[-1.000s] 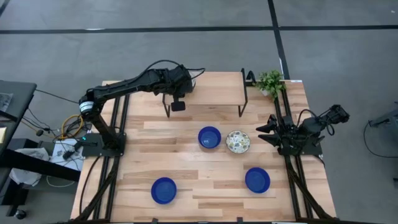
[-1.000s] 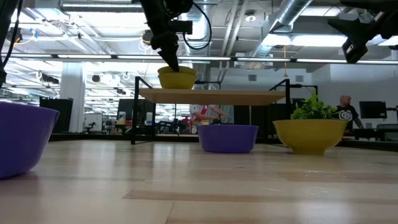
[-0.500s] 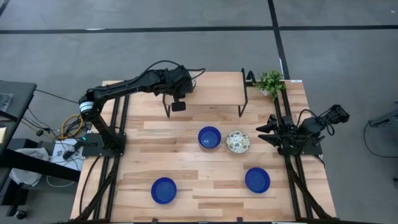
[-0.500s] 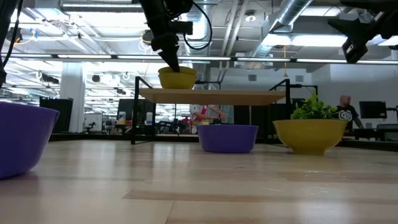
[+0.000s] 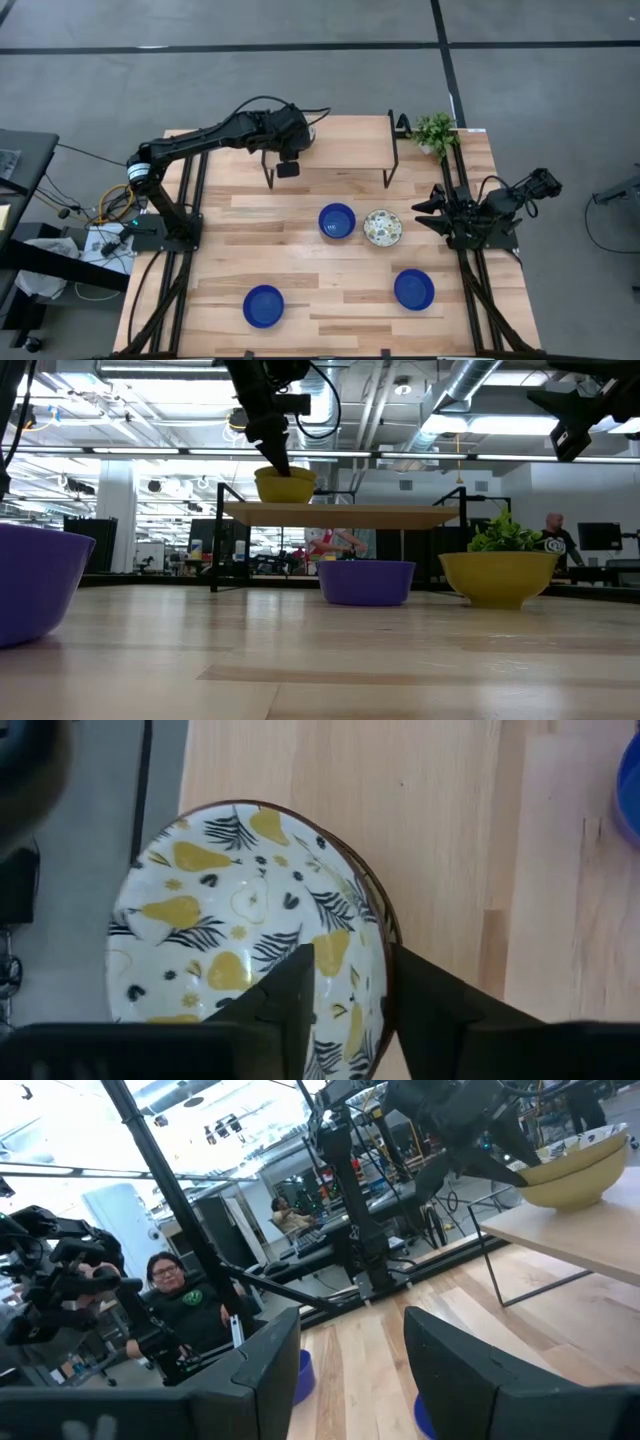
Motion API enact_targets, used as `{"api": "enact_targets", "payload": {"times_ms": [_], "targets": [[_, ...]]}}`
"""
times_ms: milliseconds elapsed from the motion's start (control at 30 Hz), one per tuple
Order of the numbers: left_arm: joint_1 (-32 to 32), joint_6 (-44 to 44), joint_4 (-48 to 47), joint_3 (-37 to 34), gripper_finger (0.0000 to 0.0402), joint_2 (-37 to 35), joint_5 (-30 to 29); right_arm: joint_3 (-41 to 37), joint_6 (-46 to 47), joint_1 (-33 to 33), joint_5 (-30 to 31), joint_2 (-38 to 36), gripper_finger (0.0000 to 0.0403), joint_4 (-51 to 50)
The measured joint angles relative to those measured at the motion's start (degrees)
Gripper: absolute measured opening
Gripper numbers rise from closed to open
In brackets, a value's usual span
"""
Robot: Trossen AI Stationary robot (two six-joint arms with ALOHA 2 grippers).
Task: Pick & Place Mini bowls
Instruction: Stack the bottom white bowl on top of the white bowl on the shelf
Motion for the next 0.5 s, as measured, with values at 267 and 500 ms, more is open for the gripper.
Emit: {"api": "enact_targets", "payload": {"times_ms": [267, 500], "targets": [[-0.03, 0.0, 0.71, -0.03, 0.0189, -2.36, 0.24, 0.0, 0.0, -0.01, -0.01, 0.0, 0.0169, 0.0], [-0.57, 0.0, 1.25, -0.03, 0.0211, -5.23, 0.09, 0.0, 0.0, 0.0, 0.01, 0.0, 0.0169, 0.0]]}}
